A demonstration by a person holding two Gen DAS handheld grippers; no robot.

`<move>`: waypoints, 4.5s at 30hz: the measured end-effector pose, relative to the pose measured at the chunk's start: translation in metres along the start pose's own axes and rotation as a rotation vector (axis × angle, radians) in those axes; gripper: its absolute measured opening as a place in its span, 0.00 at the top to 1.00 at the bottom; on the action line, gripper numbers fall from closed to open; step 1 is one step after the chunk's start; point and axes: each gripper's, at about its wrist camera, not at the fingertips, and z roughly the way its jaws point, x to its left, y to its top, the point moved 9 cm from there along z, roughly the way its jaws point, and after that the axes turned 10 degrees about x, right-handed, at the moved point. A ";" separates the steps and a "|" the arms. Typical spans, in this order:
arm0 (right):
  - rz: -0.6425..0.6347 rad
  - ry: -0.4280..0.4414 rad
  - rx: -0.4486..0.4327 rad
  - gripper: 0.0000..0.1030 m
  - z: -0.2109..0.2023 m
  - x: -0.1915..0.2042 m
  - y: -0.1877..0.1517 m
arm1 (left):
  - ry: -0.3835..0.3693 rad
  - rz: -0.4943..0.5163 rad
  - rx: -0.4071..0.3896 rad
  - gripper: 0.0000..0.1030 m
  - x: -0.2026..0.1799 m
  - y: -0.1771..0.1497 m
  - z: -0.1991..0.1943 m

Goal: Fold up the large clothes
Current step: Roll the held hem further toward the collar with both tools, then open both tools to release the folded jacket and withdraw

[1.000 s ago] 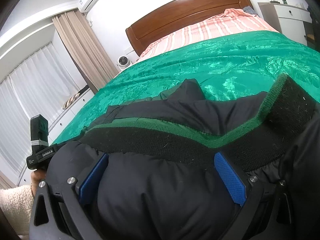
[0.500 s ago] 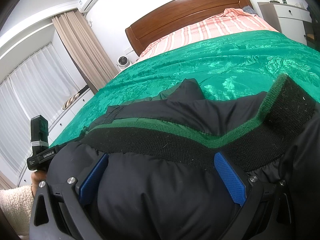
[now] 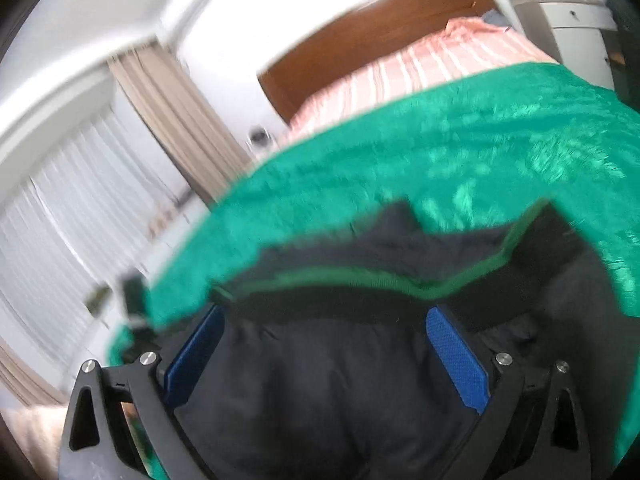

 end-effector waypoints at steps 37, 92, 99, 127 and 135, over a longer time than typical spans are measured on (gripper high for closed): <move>0.072 -0.226 -0.048 0.27 0.008 -0.087 -0.032 | 0.135 0.323 0.209 0.03 -0.145 -0.057 -0.006; 0.066 -0.240 -0.051 0.27 0.008 -0.086 -0.032 | 0.154 0.320 0.248 0.15 -0.145 -0.170 -0.053; 0.067 -0.243 -0.049 0.27 0.008 -0.086 -0.033 | 0.137 0.288 0.252 0.14 -0.144 -0.170 -0.046; 0.279 -0.136 -0.221 0.13 -0.154 -0.076 -0.153 | 0.027 0.277 0.171 0.08 -0.127 -0.183 -0.148; 0.464 -0.021 -0.205 0.12 -0.156 -0.115 -0.144 | -0.013 0.214 0.090 0.07 -0.128 -0.102 -0.115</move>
